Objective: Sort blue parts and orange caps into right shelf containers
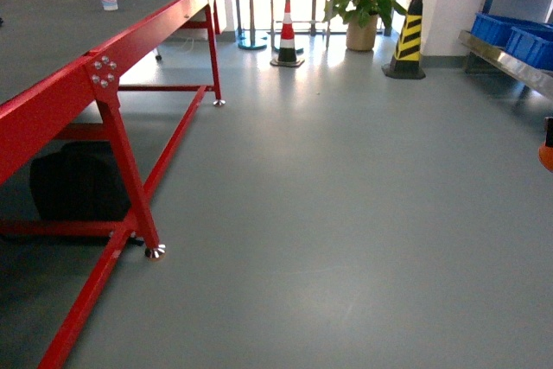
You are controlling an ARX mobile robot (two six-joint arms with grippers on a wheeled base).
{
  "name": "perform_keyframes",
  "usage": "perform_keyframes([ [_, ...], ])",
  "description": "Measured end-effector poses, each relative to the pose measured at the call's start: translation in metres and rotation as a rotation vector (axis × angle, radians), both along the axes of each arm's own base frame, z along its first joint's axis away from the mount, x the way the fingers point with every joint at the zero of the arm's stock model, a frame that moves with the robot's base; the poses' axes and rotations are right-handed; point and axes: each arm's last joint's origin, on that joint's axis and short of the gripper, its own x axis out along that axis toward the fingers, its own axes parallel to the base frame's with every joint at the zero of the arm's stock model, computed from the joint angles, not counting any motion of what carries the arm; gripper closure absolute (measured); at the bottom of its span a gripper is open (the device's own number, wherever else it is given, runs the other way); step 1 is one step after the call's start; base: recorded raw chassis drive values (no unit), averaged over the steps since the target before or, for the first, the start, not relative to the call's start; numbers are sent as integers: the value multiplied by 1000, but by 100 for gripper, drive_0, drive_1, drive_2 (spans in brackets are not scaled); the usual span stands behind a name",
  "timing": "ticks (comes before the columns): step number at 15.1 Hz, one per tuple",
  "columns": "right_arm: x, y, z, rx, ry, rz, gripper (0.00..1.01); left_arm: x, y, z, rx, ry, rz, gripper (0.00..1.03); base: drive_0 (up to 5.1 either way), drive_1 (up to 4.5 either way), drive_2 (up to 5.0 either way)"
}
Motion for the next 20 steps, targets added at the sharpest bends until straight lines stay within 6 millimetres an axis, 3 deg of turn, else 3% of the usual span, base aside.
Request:
perform_keyframes([
  [14,0,0,0,0,0,0,57,0,0,1,2,-5,0,59,13,446,-420],
  [20,1,0,1,0,-4,0,57,0,1,0,0,0,4,59,-142,-142,-142],
])
